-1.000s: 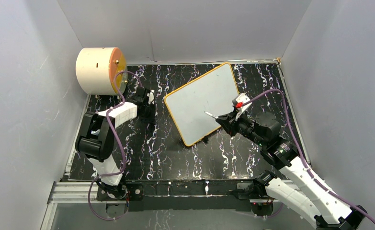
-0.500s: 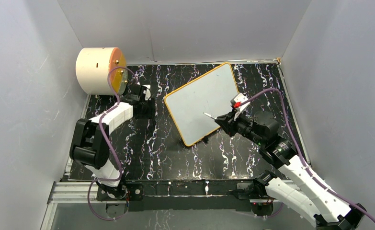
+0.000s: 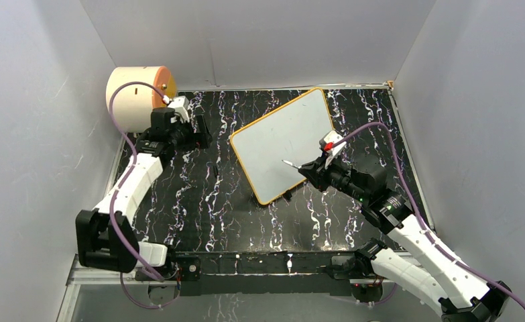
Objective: Write a sentence on the whiteboard
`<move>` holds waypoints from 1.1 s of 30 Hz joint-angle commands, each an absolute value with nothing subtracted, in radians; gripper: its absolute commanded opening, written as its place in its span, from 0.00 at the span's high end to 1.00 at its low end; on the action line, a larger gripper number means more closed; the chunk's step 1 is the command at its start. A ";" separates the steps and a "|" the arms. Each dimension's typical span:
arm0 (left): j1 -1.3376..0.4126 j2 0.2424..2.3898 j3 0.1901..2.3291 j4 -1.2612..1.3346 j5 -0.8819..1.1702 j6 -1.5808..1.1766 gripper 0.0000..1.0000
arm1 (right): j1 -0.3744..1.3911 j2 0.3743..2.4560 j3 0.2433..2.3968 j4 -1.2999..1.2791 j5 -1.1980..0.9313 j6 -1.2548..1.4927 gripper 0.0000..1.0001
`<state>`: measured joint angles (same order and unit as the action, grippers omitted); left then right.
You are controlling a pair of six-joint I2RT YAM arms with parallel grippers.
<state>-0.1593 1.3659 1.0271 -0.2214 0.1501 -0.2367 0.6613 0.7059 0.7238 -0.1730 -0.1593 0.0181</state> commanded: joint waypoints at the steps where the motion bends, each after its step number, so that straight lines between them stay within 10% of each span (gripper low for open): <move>1: -0.144 1.259 1.009 -0.113 0.311 -0.267 0.07 | 0.660 0.701 0.775 -0.111 -0.165 0.002 1.00; 17: -0.143 1.289 1.064 0.150 0.831 -0.408 0.10 | 0.660 0.710 0.764 -0.040 -0.169 -0.044 1.00; 33: -0.173 1.459 1.067 0.224 1.096 -0.417 0.40 | 0.660 0.745 0.758 0.029 -0.216 -0.062 1.00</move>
